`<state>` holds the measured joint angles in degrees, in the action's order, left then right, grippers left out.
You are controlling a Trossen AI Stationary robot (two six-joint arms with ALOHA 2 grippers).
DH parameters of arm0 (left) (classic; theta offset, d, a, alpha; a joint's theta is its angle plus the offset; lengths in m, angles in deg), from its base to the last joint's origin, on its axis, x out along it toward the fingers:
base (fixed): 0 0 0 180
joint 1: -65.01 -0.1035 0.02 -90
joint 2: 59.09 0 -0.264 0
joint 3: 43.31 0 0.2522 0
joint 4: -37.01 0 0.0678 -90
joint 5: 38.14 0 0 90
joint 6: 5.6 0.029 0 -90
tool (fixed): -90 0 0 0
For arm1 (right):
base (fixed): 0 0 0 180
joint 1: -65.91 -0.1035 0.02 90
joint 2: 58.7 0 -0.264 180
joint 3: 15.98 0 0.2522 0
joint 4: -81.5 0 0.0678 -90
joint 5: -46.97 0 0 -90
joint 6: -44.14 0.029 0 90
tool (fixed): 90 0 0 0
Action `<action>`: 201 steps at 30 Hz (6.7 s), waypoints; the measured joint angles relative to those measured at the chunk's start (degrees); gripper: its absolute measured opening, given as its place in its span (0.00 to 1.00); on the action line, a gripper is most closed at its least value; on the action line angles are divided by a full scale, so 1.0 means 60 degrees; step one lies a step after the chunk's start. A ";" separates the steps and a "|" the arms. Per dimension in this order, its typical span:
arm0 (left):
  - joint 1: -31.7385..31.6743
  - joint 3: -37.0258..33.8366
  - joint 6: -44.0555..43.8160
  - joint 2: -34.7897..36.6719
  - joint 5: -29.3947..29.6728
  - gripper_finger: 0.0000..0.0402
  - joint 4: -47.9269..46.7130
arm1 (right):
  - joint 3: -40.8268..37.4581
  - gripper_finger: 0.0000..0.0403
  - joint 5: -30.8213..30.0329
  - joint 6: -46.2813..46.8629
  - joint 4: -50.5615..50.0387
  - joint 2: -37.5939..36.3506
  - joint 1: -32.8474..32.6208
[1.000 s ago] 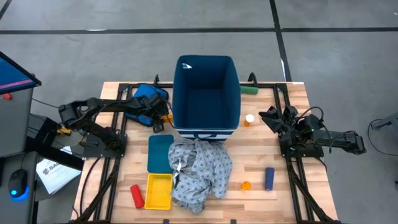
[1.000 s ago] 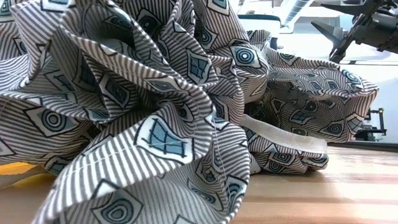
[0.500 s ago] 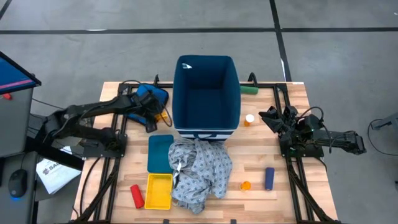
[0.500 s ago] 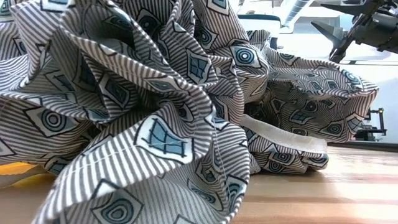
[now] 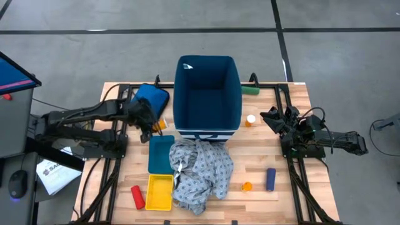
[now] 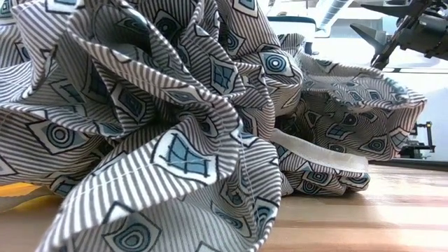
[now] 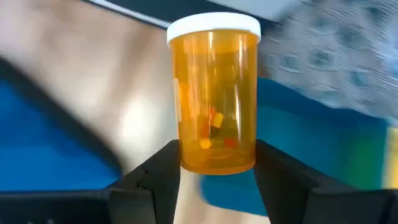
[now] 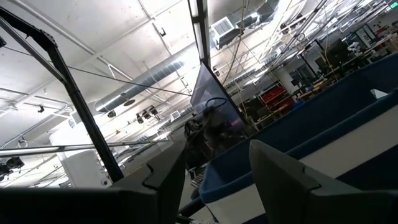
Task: Pick & place medical supplies in basket/bin
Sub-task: Put the top left orange pill bottle into the yellow bin, then put the bottom orange pill bottle into the yellow bin
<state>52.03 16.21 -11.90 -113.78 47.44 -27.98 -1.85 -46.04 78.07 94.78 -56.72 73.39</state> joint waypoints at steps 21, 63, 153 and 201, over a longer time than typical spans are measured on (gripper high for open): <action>0.8581 0.0034 -0.7989 -0.0964 -0.0919 0.42 0.3265 | 0.0000 0.43 0.0030 0.0025 0.0029 -0.0001 -0.0003; 0.9877 0.0026 -0.7760 -0.4692 0.0595 0.50 0.5088 | 0.0000 0.43 0.0784 0.0266 -0.0007 -0.0001 -0.0004; 0.9236 0.1655 -0.2657 -0.0667 0.6364 0.64 0.1182 | 1.3432 0.74 0.2850 -0.0295 -1.4437 1.5419 -0.7767; 0.9214 0.1651 -0.3025 -0.0667 0.6994 0.63 0.1185 | 1.0281 0.74 -0.0340 0.0453 -1.1901 1.5354 -0.8236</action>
<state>107.32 26.11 -30.05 -117.78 89.40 -20.87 59.83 -48.08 80.79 23.38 35.41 23.98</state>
